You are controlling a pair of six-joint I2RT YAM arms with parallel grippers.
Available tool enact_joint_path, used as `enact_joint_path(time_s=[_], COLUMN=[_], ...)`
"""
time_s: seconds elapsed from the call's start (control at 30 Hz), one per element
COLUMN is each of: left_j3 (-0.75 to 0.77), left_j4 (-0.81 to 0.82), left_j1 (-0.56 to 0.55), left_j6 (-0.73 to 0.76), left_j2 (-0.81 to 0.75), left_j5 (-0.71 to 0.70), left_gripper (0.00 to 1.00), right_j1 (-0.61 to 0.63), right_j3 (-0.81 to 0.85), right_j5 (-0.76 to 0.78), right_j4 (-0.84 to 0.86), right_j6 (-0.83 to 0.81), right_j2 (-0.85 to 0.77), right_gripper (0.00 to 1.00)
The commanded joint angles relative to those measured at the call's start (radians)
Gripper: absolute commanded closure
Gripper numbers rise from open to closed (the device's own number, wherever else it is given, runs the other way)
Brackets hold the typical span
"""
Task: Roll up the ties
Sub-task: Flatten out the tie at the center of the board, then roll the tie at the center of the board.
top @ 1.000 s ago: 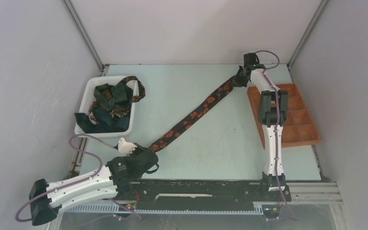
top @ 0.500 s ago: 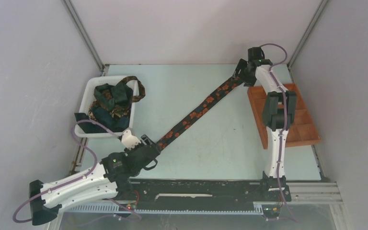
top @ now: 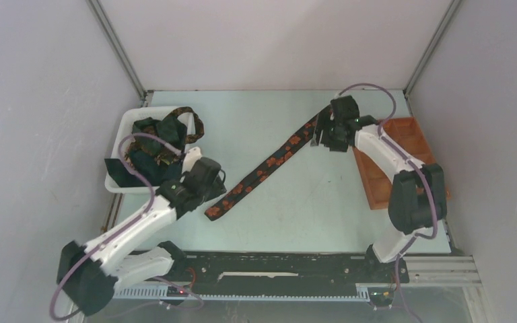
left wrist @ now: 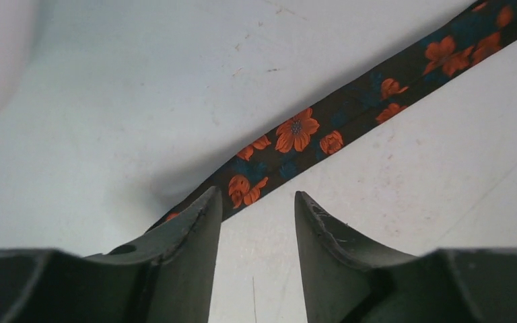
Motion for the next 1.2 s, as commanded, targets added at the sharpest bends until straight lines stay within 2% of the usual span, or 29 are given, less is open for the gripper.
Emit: enact_joint_path(time_s=[0.0,0.2,0.33,0.47,0.7,0.8,1.17], left_j3=[0.111,0.291,0.379,0.417,0.37,0.36,0.338], left_j4=[0.179,0.201,0.201,0.209,0.257,0.256,0.248], left_j1=[0.102,0.164,0.198,0.201,0.193,0.186,0.152], left_j6=[0.25,0.363,0.404,0.421,0.398,0.399,0.395], left_j2=[0.21,0.513,0.671,0.776,0.817,0.825,0.809], left_j5=[0.249,0.311,0.359,0.391,0.448,0.459,0.448], left_gripper=[0.52,0.57,0.59,0.62,0.65,0.69,0.72], right_j1=[0.086,0.26,0.358,0.385,0.386,0.386,0.386], right_j3=[-0.208,-0.467,-0.534,-0.57,-0.6,-0.6,-0.607], right_j5=[0.026,0.089,0.149,0.172,0.188,0.19,0.185], right_j4=[0.086,0.135,0.122,0.103,0.093,0.097,0.106], right_j6=[-0.01,0.051,0.065,0.063,0.047,0.041,0.044], right_j2=[-0.15,-0.345,-0.417,-0.449,-0.482,-0.483,-0.468], right_gripper=[0.29,0.3,0.3,0.3,0.3,0.3,0.3])
